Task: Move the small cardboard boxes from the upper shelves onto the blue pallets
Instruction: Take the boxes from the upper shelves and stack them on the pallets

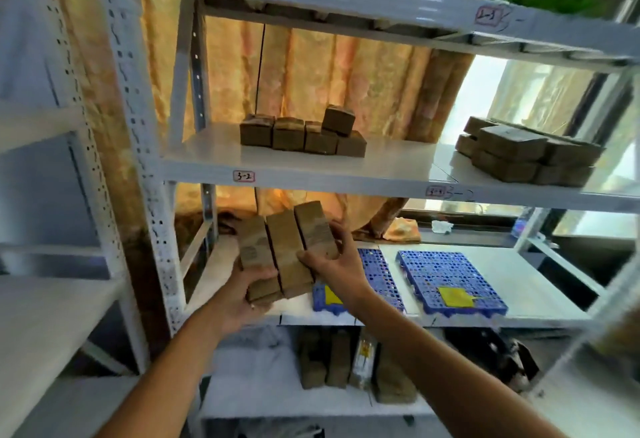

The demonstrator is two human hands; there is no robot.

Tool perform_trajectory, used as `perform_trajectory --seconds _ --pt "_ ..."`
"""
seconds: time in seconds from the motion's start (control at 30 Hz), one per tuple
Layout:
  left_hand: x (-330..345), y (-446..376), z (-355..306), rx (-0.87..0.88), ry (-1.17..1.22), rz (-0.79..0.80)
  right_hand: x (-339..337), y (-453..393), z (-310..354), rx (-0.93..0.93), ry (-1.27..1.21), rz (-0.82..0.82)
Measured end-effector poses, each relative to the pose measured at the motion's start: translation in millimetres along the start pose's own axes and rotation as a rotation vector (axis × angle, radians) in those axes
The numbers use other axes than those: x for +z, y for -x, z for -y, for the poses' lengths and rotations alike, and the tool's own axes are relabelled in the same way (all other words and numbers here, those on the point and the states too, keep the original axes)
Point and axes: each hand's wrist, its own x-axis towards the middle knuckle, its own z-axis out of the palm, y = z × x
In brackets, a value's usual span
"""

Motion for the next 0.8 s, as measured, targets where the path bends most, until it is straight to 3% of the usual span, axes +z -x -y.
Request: perform_trajectory --seconds 0.1,0.2,0.37,0.57,0.67,0.8 --pt "-7 -4 36 -0.127 -0.028 -0.042 -7 23 -45 0.103 0.1 -0.017" --pt "-4 -24 60 -0.127 -0.096 -0.208 -20 25 -69 0.194 0.108 -0.03" --pt "1 -59 91 -0.13 -0.009 -0.297 -43 4 -98 0.326 0.084 -0.053" --pt "17 -140 112 -0.163 0.017 -0.211 -74 -57 -151 0.448 0.076 -0.106" --pt "29 -194 113 -0.147 -0.03 -0.259 -89 -103 -180 0.459 0.071 -0.092" --pt "45 -261 120 -0.192 -0.07 -0.382 -113 -168 -210 0.511 0.061 0.048"
